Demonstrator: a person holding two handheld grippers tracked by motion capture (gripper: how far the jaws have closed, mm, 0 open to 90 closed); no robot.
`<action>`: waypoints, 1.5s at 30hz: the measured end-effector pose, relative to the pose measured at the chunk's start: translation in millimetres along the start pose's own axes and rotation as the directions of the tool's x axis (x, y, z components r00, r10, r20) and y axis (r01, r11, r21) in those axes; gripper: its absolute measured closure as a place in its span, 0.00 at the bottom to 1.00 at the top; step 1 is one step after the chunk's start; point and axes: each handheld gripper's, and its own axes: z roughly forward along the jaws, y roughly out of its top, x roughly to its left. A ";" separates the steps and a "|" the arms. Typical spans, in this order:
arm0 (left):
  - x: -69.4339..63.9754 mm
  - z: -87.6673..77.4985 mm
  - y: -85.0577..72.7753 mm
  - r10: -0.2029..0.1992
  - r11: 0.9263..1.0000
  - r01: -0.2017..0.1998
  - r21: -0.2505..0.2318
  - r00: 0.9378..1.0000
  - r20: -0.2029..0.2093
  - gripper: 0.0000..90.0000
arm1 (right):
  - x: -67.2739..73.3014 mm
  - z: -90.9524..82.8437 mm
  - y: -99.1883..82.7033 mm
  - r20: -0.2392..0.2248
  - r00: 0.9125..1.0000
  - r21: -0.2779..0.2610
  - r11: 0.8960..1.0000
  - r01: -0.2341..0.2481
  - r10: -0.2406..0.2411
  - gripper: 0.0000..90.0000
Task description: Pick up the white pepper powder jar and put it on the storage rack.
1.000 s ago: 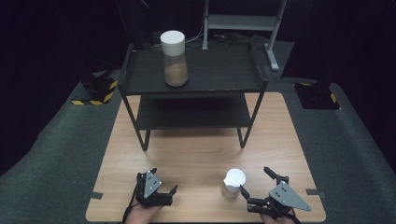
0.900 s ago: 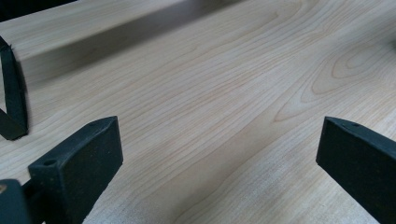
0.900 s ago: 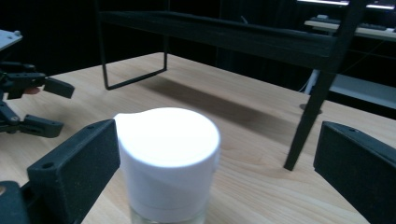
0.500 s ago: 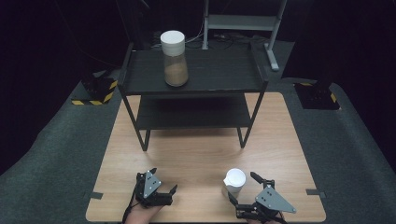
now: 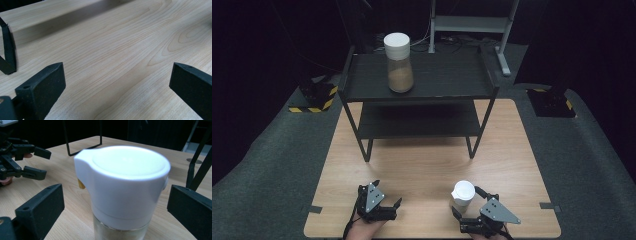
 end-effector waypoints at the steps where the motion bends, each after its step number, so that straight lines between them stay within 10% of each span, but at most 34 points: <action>1: 0.1 0.0 0.0 0.000 1.000 0.000 0.000 1.000 0.001 0.01 | -0.3 1.7 -1.8 0.002 1.000 0.003 1.000 -0.007 0.007 0.02; 16: 1.8 0.0 0.0 -0.002 1.000 0.002 0.000 1.000 0.008 0.01 | -16.5 10.3 -19.5 -0.040 0.996 -0.001 0.997 -0.075 0.075 0.24; 45: 4.9 -0.1 -0.5 -0.011 1.000 0.011 -0.003 1.000 0.022 0.01 | -15.6 11.6 -22.3 -0.019 0.996 -0.029 0.996 -0.083 0.082 0.32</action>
